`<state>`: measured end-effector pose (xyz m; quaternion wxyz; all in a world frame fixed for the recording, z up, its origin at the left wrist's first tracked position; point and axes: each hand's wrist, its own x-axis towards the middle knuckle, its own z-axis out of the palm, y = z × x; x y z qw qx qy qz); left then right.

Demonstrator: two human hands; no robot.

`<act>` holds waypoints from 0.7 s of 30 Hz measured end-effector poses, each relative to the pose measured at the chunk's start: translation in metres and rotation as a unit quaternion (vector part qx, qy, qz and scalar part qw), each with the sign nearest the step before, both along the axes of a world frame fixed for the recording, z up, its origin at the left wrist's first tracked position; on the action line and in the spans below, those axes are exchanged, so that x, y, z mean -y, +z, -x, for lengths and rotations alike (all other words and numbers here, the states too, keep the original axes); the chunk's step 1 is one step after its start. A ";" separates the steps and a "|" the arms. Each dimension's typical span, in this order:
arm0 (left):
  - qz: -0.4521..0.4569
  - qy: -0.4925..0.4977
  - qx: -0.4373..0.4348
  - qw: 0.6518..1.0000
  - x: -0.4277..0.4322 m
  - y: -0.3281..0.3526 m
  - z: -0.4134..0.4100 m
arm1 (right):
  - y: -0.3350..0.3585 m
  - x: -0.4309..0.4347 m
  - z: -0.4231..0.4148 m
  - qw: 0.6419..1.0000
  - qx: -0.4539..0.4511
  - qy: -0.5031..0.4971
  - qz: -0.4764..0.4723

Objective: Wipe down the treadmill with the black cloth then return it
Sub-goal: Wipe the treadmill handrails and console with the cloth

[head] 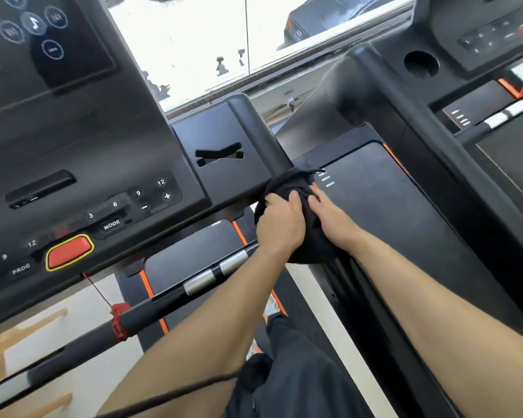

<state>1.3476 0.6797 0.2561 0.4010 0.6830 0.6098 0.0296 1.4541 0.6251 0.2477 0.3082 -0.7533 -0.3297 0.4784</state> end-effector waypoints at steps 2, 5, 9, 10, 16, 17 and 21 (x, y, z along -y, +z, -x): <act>-0.063 -0.081 -0.052 0.993 0.017 -0.007 0.003 | 0.000 0.034 0.004 0.999 0.046 0.012 0.005; -0.128 -0.129 -0.072 0.981 0.061 -0.016 0.016 | 0.005 0.082 0.012 0.996 0.078 -0.007 0.037; -0.150 -0.172 0.057 0.972 0.130 -0.032 0.023 | 0.005 0.119 0.018 0.990 0.108 -0.027 0.087; -0.084 -0.137 0.119 0.980 0.143 -0.031 0.023 | 0.006 0.119 0.019 0.990 0.104 -0.032 0.085; 0.115 0.151 0.261 0.947 0.127 -0.043 -0.006 | 0.013 0.066 0.020 0.995 0.091 -0.030 0.037; 0.112 0.186 0.271 0.938 0.123 -0.044 -0.013 | 0.013 0.056 0.018 0.995 0.090 -0.022 0.021; 0.057 0.246 0.297 0.921 0.130 -0.046 -0.024 | 0.002 0.043 0.007 0.998 0.062 0.009 -0.011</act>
